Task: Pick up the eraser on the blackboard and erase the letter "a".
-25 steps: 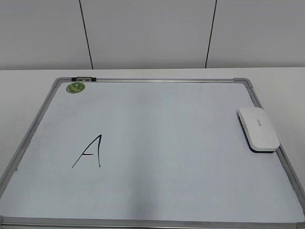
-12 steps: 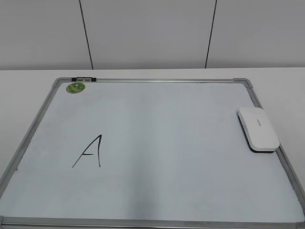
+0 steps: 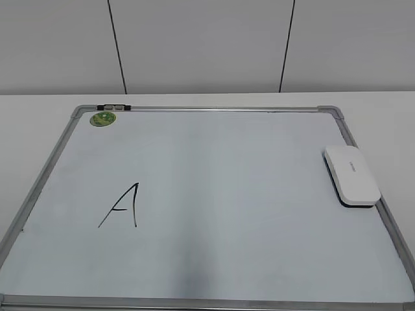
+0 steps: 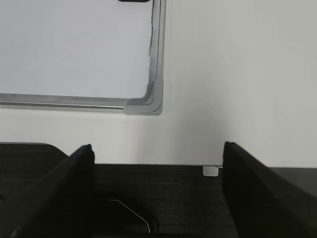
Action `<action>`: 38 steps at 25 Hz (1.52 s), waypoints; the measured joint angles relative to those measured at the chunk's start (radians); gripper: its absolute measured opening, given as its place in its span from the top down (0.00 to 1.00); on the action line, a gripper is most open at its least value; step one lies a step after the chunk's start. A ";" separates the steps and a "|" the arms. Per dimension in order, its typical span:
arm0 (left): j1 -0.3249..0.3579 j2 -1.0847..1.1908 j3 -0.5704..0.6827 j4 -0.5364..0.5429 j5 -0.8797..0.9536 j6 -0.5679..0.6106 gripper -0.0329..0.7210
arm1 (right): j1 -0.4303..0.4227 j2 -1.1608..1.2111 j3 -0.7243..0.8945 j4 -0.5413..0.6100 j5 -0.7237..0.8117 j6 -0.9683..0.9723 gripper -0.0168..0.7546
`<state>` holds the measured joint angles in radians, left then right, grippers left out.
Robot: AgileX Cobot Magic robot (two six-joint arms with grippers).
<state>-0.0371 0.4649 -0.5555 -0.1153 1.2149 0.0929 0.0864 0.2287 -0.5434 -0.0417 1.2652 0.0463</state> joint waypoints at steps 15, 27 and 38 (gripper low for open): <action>0.000 0.000 0.013 0.041 -0.087 -0.001 0.34 | 0.000 -0.004 0.054 -0.014 -0.125 0.000 0.22; 0.000 0.000 0.036 0.037 -0.123 -0.001 0.34 | 0.000 -0.004 0.054 -0.014 -0.127 0.000 0.22; 0.000 0.000 0.036 0.037 -0.123 -0.002 0.34 | 0.000 -0.004 0.054 -0.014 -0.127 0.000 0.22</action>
<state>-0.0371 0.4649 -0.5196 -0.0785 1.0921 0.0907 0.0864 0.2244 -0.4892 -0.0555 1.1381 0.0463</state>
